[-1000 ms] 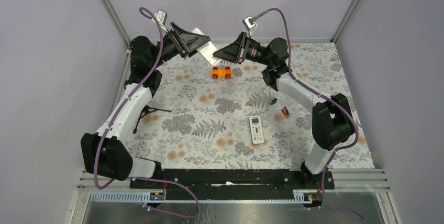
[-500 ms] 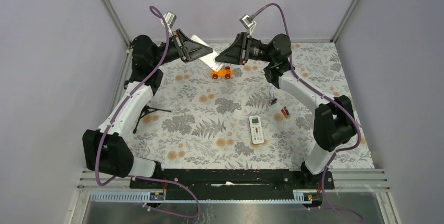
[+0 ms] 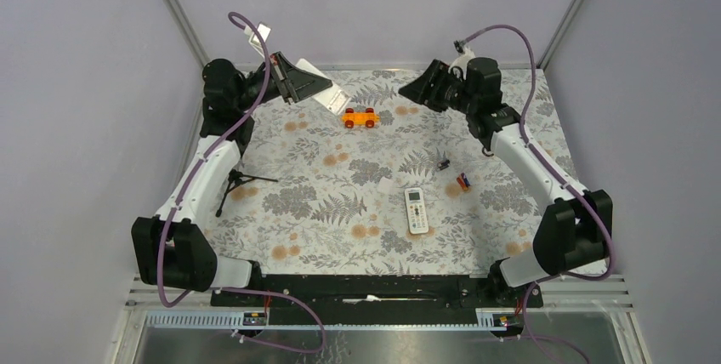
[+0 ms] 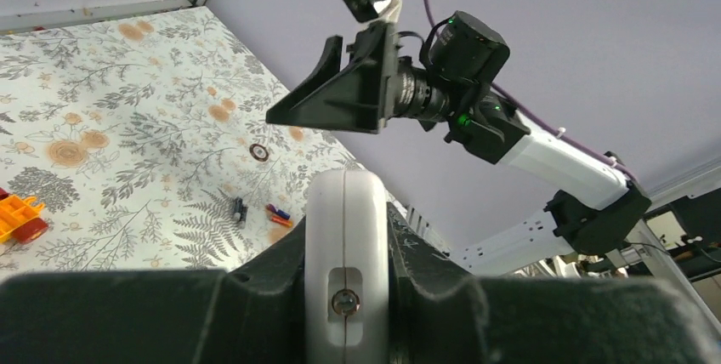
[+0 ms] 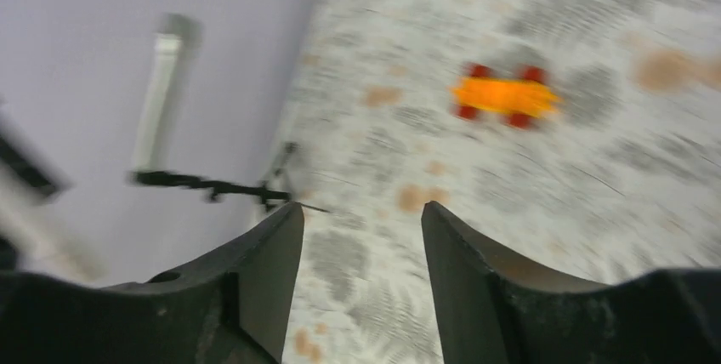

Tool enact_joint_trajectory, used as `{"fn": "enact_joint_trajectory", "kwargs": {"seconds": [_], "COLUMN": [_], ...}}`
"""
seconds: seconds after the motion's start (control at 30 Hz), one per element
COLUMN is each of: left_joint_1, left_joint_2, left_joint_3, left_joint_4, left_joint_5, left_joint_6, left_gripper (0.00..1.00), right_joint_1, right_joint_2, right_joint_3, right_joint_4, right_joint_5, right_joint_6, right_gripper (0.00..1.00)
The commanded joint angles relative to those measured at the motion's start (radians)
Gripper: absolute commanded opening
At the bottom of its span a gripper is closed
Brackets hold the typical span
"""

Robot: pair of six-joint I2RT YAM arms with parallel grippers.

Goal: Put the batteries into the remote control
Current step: Adjust the remote control, then pick up the battery from the center of the board.

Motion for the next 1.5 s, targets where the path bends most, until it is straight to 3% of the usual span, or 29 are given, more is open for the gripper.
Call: {"fn": "enact_joint_trajectory", "kwargs": {"seconds": [0.0, 0.37, 0.53, 0.67, 1.47], "left_joint_1": [0.003, 0.004, 0.004, 0.004, 0.004], "left_joint_2": [-0.047, -0.034, -0.039, -0.024, 0.008], "left_joint_3": [0.054, 0.051, 0.039, 0.031, 0.036], "left_joint_4": [-0.023, 0.047, 0.011, 0.034, 0.093], "left_joint_5": [-0.01, -0.035, -0.045, -0.041, -0.032], "left_joint_6": [0.114, 0.065, 0.098, 0.084, 0.026], "left_gripper": [0.0, 0.0, 0.0, 0.0, 0.0], "right_joint_1": [0.009, 0.009, 0.008, 0.005, -0.077], "right_joint_2": [-0.042, 0.049, 0.064, 0.108, 0.276], "right_joint_3": [0.0, -0.085, -0.127, -0.142, -0.081], "right_joint_4": [-0.543, -0.777, -0.783, -0.794, -0.856], "right_joint_5": [0.496, 0.683, 0.601, 0.63, 0.625], "right_joint_6": [-0.27, -0.228, -0.381, -0.442, -0.473], "right_gripper": [0.58, 0.57, 0.56, 0.54, 0.49]}}
